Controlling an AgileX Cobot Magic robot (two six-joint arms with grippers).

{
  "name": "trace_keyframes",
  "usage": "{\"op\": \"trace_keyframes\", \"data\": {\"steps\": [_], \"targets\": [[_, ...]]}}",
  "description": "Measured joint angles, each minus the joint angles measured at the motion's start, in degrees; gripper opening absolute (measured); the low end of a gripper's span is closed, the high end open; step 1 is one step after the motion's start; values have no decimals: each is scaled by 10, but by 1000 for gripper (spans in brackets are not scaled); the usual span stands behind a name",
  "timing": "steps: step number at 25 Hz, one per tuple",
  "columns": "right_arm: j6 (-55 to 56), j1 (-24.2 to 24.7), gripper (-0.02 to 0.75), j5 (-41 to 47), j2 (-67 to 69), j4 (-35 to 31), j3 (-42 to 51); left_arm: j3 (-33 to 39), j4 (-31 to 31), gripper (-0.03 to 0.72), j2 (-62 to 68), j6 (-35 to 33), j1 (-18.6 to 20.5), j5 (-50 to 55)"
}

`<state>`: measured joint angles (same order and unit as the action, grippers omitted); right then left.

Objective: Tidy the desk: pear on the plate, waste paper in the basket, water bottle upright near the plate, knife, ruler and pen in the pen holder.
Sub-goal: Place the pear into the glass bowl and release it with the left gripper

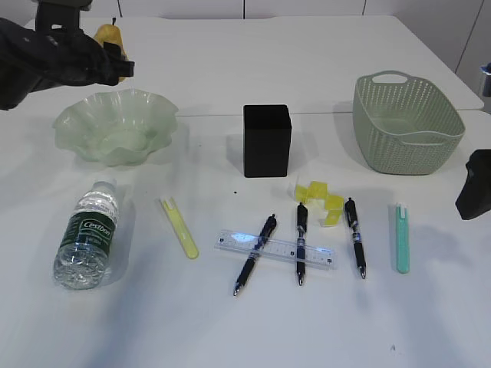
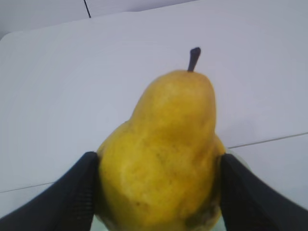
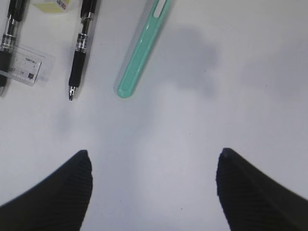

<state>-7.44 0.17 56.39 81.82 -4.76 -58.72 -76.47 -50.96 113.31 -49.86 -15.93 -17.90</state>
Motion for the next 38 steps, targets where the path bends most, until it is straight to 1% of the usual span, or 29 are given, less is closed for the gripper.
{"op": "trace_keyframes", "data": {"steps": [4,7,11,15,21,26,38], "targets": [[0,0,593,0,0,0,0,-40,3,475,52,13,7,-1],[-1,0,593,0,0,0,0,-60,9,475,85,44,19,-1],[-2,0,593,0,0,0,0,-77,60,475,120,100,32,-2],[-3,0,593,-3,0,-1,0,-80,116,475,148,161,33,-16],[-3,0,593,-5,0,-1,0,-80,168,475,184,231,33,-54],[-3,0,593,-5,0,-1,0,-81,202,475,200,257,33,-65],[-3,0,593,-5,0,0,0,-83,223,475,207,263,33,-65]]}}
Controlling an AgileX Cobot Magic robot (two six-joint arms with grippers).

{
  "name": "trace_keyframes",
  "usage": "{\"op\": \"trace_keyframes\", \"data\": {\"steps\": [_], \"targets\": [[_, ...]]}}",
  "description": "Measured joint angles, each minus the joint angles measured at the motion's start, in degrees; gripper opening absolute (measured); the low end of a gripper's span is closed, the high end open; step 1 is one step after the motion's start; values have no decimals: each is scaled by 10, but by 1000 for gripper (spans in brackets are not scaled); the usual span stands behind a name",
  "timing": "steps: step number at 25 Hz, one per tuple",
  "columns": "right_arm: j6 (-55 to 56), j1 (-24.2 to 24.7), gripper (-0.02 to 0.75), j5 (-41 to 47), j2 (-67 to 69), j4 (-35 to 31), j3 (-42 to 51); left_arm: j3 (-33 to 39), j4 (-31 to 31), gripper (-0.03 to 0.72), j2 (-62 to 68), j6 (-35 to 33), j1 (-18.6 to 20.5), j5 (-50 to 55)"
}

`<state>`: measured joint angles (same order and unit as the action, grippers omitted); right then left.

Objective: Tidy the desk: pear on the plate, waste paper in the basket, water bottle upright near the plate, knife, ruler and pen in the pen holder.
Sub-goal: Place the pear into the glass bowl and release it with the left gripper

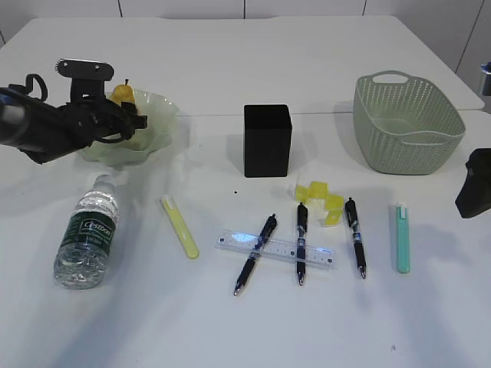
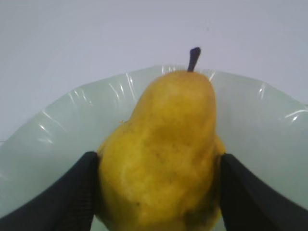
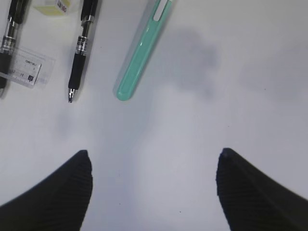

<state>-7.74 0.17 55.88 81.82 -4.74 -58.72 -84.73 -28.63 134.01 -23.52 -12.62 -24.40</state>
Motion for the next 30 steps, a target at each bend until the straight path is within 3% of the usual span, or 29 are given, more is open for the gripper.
{"op": "trace_keyframes", "data": {"steps": [17,30], "targets": [[0,0,593,0,0,0,0,0,1,493,0,0,0,24],[0,0,593,0,0,4,0,0,2,578,0,0,0,24]]}}
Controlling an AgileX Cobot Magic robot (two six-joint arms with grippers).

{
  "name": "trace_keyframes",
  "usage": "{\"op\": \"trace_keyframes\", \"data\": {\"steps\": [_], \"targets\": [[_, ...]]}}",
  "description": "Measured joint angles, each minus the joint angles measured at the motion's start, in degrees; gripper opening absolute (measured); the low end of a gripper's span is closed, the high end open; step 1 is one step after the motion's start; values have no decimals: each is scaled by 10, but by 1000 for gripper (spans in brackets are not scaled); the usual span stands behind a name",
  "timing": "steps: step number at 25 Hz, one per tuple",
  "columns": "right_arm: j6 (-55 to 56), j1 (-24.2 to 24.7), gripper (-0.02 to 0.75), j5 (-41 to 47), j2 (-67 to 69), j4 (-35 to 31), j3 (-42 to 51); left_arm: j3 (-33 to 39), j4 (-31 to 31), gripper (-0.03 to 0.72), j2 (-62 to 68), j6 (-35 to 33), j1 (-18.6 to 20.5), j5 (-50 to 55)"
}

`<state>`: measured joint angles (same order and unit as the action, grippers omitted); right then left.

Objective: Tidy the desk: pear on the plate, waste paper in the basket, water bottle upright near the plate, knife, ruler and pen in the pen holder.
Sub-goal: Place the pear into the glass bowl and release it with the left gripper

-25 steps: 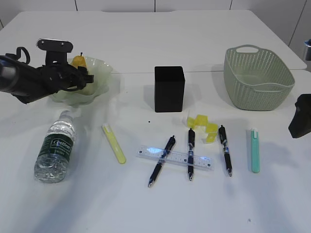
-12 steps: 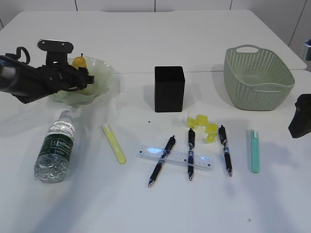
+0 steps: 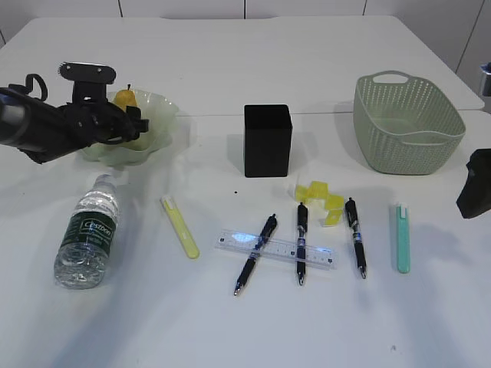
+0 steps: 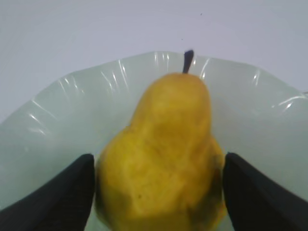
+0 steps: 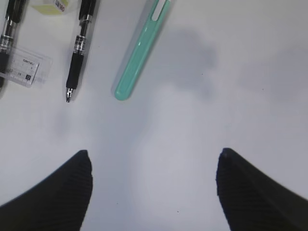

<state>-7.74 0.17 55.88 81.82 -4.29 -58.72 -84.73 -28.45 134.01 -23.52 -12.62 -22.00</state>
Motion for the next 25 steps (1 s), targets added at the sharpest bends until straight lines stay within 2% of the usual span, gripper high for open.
{"op": "trace_keyframes", "data": {"steps": [6,25], "targets": [[0,0,593,0,0,0,0,0,0,606,-7,0,0,0],[-1,0,593,0,0,0,0,0,2,608,-92,0,7,64]]}}
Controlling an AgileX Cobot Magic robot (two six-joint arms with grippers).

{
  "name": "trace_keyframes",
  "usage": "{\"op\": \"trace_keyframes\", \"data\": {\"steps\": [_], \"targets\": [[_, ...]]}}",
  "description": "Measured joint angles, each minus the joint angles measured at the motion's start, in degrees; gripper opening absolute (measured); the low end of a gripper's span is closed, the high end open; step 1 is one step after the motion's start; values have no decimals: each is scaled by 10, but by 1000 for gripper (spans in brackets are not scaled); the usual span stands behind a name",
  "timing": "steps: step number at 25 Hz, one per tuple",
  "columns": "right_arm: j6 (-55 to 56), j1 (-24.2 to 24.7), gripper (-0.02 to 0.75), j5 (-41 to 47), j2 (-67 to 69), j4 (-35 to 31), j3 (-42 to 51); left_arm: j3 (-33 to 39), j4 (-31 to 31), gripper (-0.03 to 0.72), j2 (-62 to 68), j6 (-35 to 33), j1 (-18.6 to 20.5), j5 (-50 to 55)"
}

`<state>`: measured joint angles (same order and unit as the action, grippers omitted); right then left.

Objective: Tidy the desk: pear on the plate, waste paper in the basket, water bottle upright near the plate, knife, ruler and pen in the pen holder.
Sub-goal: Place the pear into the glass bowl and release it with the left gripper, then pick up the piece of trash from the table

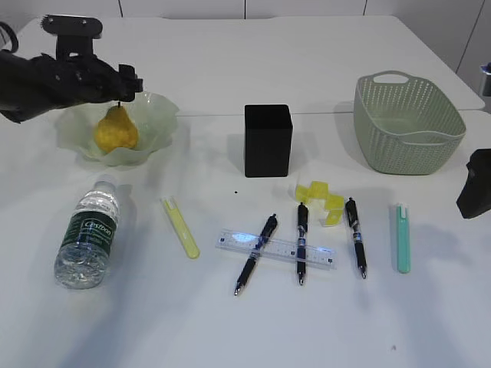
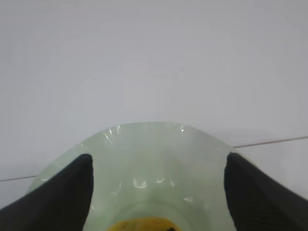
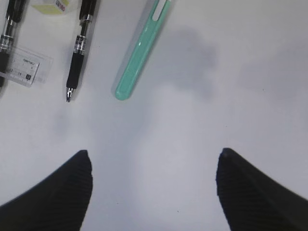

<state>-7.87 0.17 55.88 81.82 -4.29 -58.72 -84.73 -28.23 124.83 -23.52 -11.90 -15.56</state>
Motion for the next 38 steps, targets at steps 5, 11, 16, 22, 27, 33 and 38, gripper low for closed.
{"op": "trace_keyframes", "data": {"steps": [5,11,16,22,27,33,38], "targets": [[0,0,593,1,0,0,0,0,1,594,-41,0,21,100],[0,0,593,6,0,0,0,0,10,592,-95,0,65,241],[0,0,593,7,0,0,0,0,33,592,-148,0,87,327],[0,0,593,16,0,0,0,0,81,583,-203,0,87,436],[0,0,593,22,0,0,0,0,128,580,-240,27,87,504],[0,0,595,24,0,-8,0,0,176,566,-270,101,87,578],[0,0,594,33,0,-18,0,0,194,547,-281,137,87,645]]}}
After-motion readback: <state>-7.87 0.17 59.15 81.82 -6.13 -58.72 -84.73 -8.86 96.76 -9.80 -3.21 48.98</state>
